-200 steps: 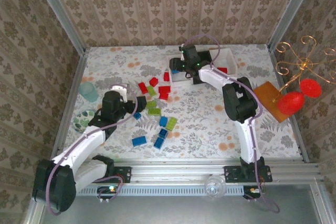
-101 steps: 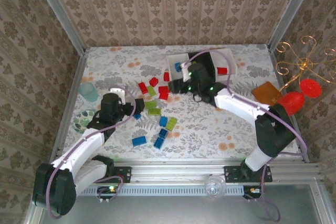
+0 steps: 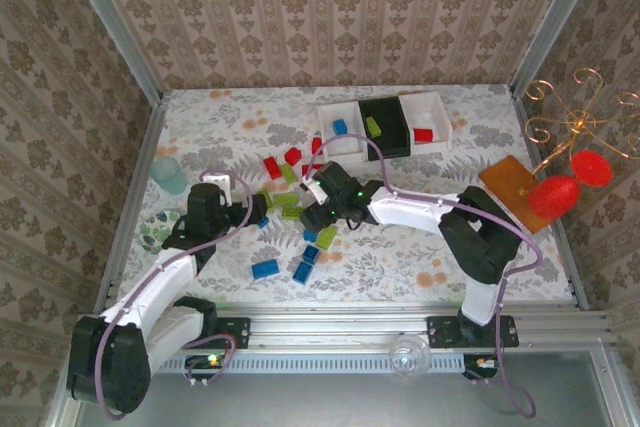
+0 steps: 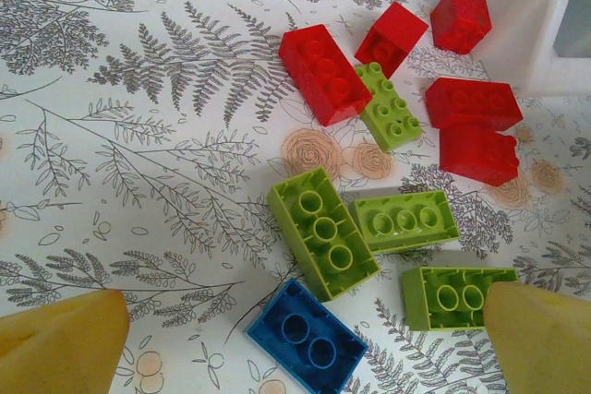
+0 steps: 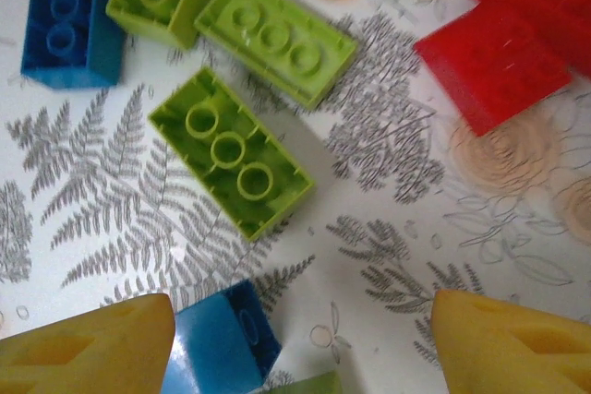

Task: Sort the legos into containers by color
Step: Pick up the lego from the center of the table.

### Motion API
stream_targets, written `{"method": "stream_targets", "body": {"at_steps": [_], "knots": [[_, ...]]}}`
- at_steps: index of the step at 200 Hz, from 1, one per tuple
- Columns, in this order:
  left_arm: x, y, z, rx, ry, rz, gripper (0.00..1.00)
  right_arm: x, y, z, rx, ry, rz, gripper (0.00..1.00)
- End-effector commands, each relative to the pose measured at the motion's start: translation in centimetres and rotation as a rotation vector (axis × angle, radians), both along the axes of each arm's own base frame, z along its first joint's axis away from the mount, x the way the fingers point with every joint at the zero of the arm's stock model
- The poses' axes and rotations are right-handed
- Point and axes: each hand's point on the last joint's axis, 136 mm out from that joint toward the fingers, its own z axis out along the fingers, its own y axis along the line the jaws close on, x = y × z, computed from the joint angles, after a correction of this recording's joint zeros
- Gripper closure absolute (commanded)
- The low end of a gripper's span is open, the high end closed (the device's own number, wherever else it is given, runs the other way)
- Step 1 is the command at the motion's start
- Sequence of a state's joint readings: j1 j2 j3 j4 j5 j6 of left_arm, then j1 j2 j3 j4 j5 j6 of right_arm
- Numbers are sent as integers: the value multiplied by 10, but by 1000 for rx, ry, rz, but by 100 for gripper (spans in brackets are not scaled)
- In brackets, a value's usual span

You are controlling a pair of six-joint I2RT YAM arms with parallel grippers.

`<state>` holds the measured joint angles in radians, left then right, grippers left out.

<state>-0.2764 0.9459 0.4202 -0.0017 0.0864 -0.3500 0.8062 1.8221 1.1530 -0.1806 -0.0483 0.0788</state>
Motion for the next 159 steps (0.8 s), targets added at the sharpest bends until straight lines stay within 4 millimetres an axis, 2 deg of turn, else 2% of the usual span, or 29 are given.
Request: {"method": "stream_targets", "body": {"at_steps": [1, 30, 60, 92, 112, 159], "knots": [[-1, 3, 0, -18, 3, 24, 0, -20, 6, -11, -55, 67, 132, 24], [2, 1, 0, -24, 12, 16, 0, -36, 19, -16, -41, 95, 238, 21], [3, 1, 1, -23, 5, 17, 0, -32, 20, -26, -81, 108, 243, 22], [3, 1, 3, -23, -3, 16, 0, -19, 11, -39, -168, 93, 213, 29], [4, 1, 2, -18, -4, 16, 0, -13, 5, -40, -175, 98, 190, 37], [5, 0, 3, -21, -8, 13, 0, 3, -23, -37, -198, 101, 98, 44]]}}
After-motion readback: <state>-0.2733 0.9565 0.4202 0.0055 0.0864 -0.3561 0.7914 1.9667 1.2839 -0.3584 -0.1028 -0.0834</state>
